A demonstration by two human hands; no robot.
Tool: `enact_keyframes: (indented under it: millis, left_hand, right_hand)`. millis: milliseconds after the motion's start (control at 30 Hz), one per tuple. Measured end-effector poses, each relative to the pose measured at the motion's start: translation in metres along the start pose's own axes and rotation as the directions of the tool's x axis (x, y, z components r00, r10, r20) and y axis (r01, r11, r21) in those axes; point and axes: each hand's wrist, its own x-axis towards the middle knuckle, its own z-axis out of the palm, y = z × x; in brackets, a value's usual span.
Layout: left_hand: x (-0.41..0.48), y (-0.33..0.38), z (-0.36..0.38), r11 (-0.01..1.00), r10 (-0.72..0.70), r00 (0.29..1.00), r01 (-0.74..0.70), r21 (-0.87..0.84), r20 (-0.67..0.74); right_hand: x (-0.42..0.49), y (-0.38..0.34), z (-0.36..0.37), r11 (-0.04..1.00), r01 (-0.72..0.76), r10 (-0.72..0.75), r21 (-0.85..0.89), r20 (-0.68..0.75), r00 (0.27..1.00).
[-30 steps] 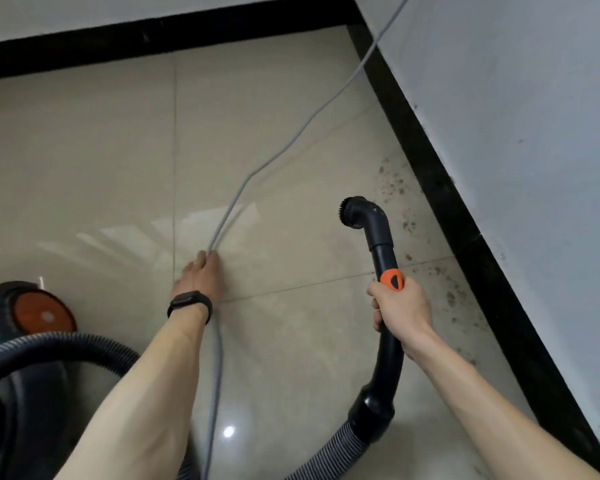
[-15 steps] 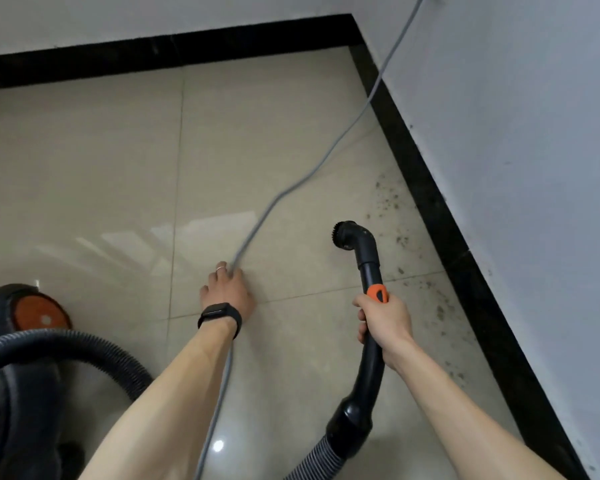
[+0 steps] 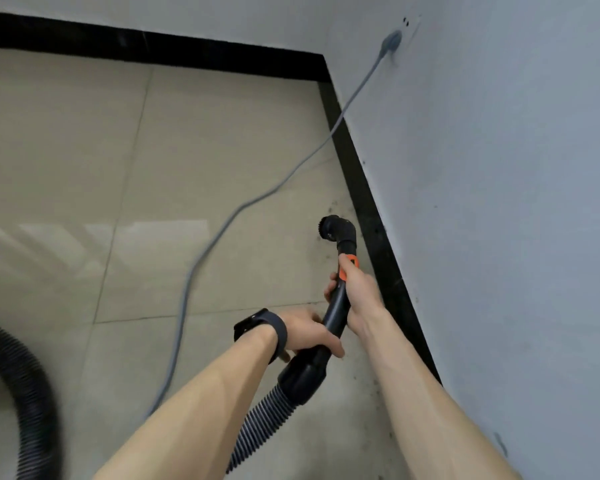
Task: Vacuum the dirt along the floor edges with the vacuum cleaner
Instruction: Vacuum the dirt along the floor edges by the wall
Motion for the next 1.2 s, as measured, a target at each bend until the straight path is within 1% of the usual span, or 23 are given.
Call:
enact_keyframes:
  millis: [100,167,233,300,333,367,433,533,600,733,800,833,900,967,1033,1067,1133,1200]
  left_hand:
    - [0.009,0.004,0.005,0.998,0.055,0.976,-0.061,-0.018,-0.210]
    - [0.018,0.009,0.012,0.993,0.102,0.923,-0.117,-0.016,-0.372]
    - [0.031,0.008,0.017,0.989,0.124,0.848,-0.151,-0.010,-0.515]
    - [0.042,0.002,0.013,0.985,0.134,0.798,-0.174,-0.013,-0.588]
    - [0.047,-0.002,0.006,0.984,0.147,0.786,-0.180,0.005,-0.600]
    - [0.050,-0.005,-0.004,0.983,0.152,0.790,-0.182,0.010,-0.593]
    - [0.054,-0.015,-0.026,0.977,0.143,0.828,-0.207,-0.058,-0.543]
    - [0.059,-0.028,-0.047,0.934,0.116,0.884,-0.252,-0.252,-0.453]
    - [0.062,-0.033,-0.052,0.894,0.088,0.911,-0.252,-0.372,-0.404]
    - [0.066,-0.042,-0.066,0.800,0.078,0.961,-0.220,-0.558,-0.266]
    - [0.069,-0.045,-0.073,0.781,0.072,0.979,-0.174,-0.600,-0.191]
    - [0.070,-0.045,-0.076,0.789,0.070,0.981,-0.166,-0.591,-0.181]
    - [0.075,-0.044,-0.080,0.848,0.090,0.964,-0.206,-0.488,-0.251]
    - [0.080,-0.047,-0.087,0.914,0.157,0.913,-0.279,-0.295,-0.375]
    - [0.083,-0.051,-0.097,0.951,0.225,0.858,-0.296,-0.087,-0.462]
    - [0.085,-0.052,-0.100,0.955,0.252,0.844,-0.297,-0.022,-0.473]
    - [0.092,-0.055,-0.104,0.949,0.299,0.836,-0.310,0.054,-0.460]
    - [0.100,-0.062,-0.107,0.939,0.343,0.796,-0.283,0.195,-0.499]
  right_hand:
    - [0.007,-0.018,0.001,0.998,0.018,-0.021,0.058,0.046,0.999]
    - [0.014,-0.026,0.006,0.997,0.029,-0.034,0.071,0.069,0.997]
    - [0.022,-0.031,0.012,0.997,0.055,-0.060,0.056,0.081,0.995]
    - [0.032,-0.031,0.019,0.995,0.095,-0.098,0.028,0.102,0.990]
    - [0.037,-0.031,0.023,0.994,0.111,-0.112,0.019,0.118,0.987]
    - [0.040,-0.031,0.028,0.993,0.116,-0.117,0.015,0.133,0.984]
    - [0.046,-0.028,0.042,0.996,0.092,-0.092,0.007,0.151,0.984]
    - [0.054,-0.024,0.066,0.999,0.021,-0.016,-0.034,0.153,0.988]
    - [0.060,-0.016,0.080,0.998,-0.006,0.014,-0.061,0.147,0.989]
    - [0.073,0.003,0.101,0.996,0.022,-0.014,-0.091,0.087,0.996]
    - [0.080,0.010,0.111,0.978,0.080,-0.078,-0.193,0.022,0.997]
    - [0.085,0.012,0.116,0.954,0.116,-0.123,-0.276,-0.010,0.992]
    - [0.093,0.009,0.122,0.900,0.175,-0.206,-0.399,-0.036,0.978]
    - [0.102,0.002,0.125,0.882,0.201,-0.236,-0.426,-0.030,0.971]
    - [0.111,-0.003,0.124,0.875,0.205,-0.235,-0.438,-0.015,0.972]
    - [0.115,-0.003,0.123,0.873,0.207,-0.235,-0.443,-0.009,0.972]
    - [0.121,-0.003,0.122,0.866,0.225,-0.257,-0.447,-0.012,0.966]
    - [0.126,-0.004,0.120,0.848,0.252,-0.295,-0.467,-0.020,0.955]
